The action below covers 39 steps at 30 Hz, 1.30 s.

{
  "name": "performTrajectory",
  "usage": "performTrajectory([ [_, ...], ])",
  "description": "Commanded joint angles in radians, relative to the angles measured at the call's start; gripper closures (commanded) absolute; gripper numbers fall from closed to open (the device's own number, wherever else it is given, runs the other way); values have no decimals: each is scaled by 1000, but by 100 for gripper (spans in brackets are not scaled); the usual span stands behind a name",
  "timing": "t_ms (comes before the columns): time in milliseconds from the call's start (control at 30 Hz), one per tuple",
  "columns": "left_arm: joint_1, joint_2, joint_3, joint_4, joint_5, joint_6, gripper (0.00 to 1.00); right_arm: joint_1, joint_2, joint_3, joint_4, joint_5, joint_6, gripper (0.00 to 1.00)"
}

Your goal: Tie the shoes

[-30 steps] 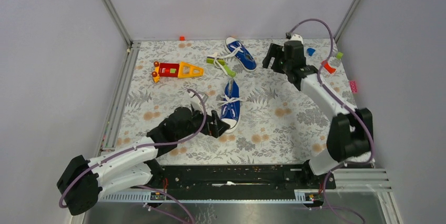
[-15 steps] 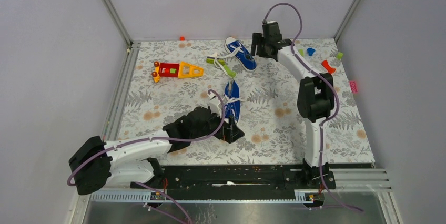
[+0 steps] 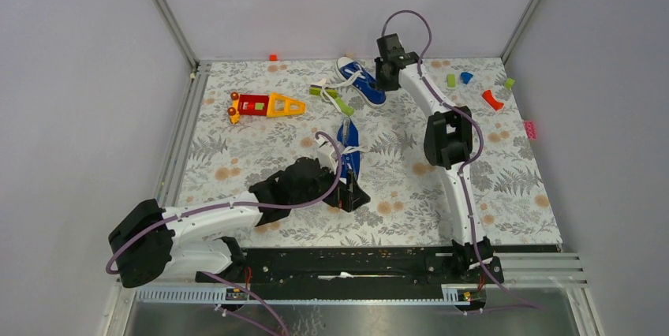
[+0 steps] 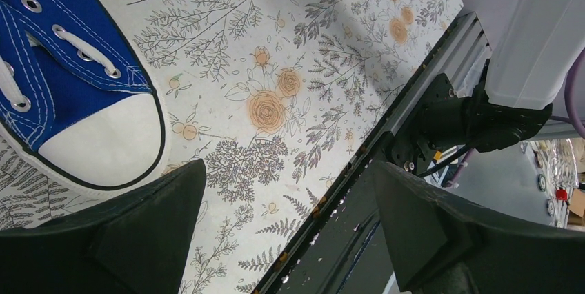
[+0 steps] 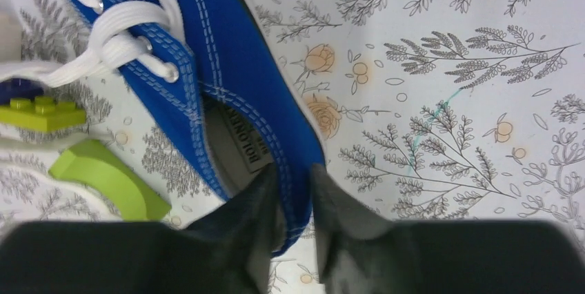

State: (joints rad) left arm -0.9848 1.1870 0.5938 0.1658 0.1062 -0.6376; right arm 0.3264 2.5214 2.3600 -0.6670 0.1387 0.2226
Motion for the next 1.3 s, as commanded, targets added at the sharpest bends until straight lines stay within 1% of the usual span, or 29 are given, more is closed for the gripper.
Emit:
performTrajectory([
  [0,-5,-6,46,23,7,-7,2,7,-6,66,-140,-12,-37,78],
  [33,-5,-7,47,22,8,-7,2,7,-24,58,-147,-26,-38,86],
  [100,-5,-7,47,19,9,-8,2,8,-78,21,-148,-65,-44,98],
  [133,-5,-7,47,16,10,-8,2,9,-117,-6,-151,-75,-47,100],
  [200,-5,-6,49,11,10,-10,2,8,-211,-84,-156,-71,-51,100],
  [300,-5,20,66,-14,16,-11,2,8,-401,-259,-129,-35,-50,100],
  [467,-23,120,150,-47,68,-7,2,7,-737,-707,28,85,32,100],
  [500,-29,146,170,-43,77,-7,2,7,-834,-801,65,126,58,100],
  [633,-47,286,271,-30,116,-14,2,5,-1106,-1115,177,274,185,100],
  [767,-47,459,403,-60,108,-32,2,4,-1345,-1311,207,425,217,100],
  [900,-36,586,546,-160,15,-54,2,-2,-1560,-1405,204,534,195,100],
  [967,-13,630,584,-208,-26,-76,2,-3,-1634,-1415,177,570,178,100],
  [1033,30,667,613,-231,-24,-91,2,-4,-1678,-1405,136,596,175,100],
  [1133,116,727,660,-283,-27,-92,2,-4,-1750,-1398,106,579,187,100],
  [1267,221,809,760,-423,-64,-57,2,-3,-1815,-1382,104,499,191,100],
])
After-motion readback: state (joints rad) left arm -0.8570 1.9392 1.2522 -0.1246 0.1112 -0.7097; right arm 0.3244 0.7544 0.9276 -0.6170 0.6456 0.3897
